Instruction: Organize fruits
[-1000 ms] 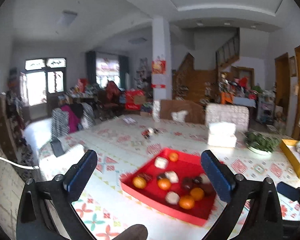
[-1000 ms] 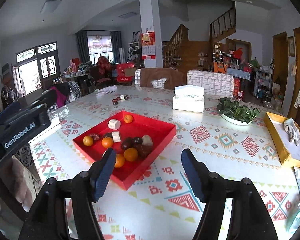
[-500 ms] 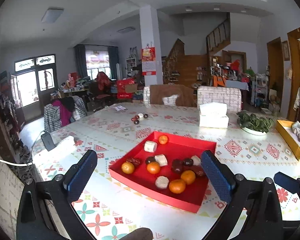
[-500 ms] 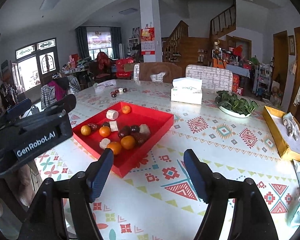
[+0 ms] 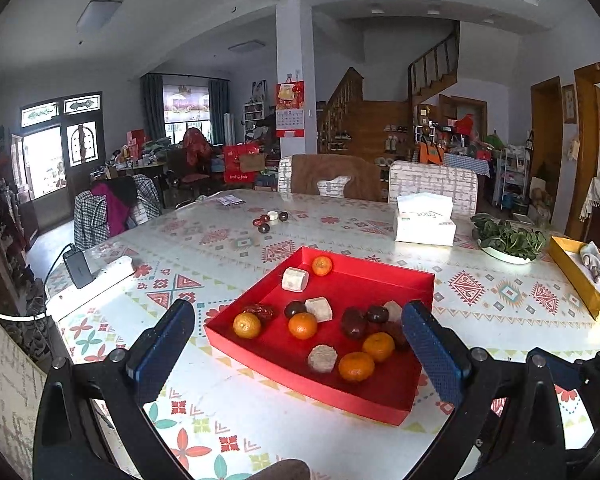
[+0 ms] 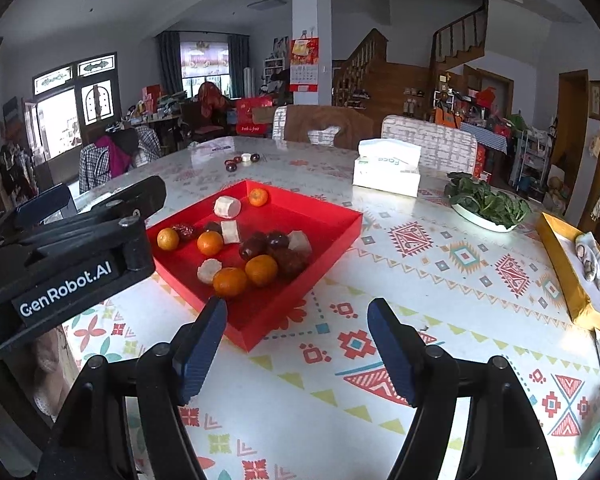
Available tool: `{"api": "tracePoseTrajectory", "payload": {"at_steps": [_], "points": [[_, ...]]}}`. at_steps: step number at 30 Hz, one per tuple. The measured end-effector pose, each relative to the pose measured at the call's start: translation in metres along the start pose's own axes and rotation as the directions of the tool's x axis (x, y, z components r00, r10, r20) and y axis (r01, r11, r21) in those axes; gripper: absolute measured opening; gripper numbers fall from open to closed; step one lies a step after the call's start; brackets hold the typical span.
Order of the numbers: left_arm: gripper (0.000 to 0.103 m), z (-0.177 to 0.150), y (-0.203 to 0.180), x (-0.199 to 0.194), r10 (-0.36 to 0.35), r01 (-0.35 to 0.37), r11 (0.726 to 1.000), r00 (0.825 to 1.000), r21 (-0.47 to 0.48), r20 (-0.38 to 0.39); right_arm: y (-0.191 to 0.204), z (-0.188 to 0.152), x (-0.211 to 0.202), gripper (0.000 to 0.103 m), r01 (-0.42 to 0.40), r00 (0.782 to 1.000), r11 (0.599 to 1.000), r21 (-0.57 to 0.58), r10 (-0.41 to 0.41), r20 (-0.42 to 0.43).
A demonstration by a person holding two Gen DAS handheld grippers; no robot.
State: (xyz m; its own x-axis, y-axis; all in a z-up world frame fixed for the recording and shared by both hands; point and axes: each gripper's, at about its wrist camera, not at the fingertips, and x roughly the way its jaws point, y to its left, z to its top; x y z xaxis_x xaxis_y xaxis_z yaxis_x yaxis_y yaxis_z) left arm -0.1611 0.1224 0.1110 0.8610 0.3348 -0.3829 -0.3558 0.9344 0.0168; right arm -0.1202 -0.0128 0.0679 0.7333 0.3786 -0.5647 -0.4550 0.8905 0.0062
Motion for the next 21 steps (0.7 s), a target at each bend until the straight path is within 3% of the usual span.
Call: {"api": "tracePoseTrajectory", "payload": {"at_steps": [21], "points": [[0.103,-0.011,0.008,0.019,0.003,-0.004,1.000,0.999,-0.020,-0.047,0.007,-0.004,0.020,0.077,0.000,0.999,1.000,-0.008,-0.001,-0.050]]}}
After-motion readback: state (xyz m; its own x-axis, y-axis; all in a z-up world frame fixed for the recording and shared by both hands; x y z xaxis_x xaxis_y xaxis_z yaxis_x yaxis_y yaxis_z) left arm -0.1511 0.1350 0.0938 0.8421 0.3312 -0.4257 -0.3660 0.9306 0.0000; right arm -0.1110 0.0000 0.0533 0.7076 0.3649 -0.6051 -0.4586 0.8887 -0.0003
